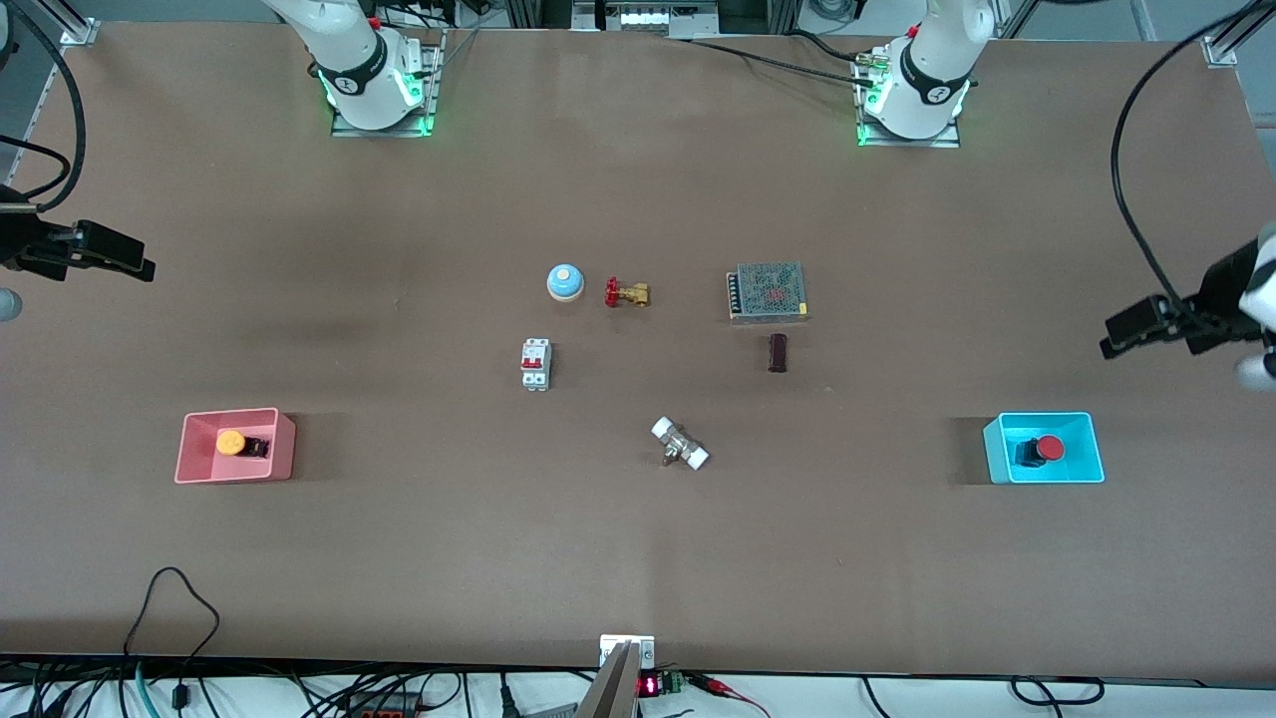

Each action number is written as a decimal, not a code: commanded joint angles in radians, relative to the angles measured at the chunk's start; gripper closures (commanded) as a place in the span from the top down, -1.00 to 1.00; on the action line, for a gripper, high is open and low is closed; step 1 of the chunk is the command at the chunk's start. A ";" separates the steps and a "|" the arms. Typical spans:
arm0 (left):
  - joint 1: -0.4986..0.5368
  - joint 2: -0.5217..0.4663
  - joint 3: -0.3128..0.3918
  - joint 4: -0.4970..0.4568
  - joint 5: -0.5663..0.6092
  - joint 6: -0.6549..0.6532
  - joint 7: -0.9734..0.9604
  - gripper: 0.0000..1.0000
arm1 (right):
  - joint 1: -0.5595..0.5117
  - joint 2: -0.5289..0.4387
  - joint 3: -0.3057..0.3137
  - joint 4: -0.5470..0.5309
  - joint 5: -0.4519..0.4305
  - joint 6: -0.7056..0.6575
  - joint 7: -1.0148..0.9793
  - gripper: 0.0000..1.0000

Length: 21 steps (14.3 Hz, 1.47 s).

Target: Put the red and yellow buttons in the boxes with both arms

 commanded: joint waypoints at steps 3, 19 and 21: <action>0.005 -0.095 -0.020 -0.080 0.012 -0.029 0.014 1.00 | 0.092 -0.026 -0.114 -0.054 -0.015 0.038 -0.021 1.00; -0.147 -0.187 0.117 -0.127 0.010 -0.053 -0.001 1.00 | 0.102 -0.199 -0.105 -0.231 -0.047 0.080 0.005 1.00; -0.146 -0.185 0.117 -0.124 0.009 -0.053 -0.006 1.00 | 0.101 -0.198 -0.106 -0.222 -0.042 0.083 0.005 1.00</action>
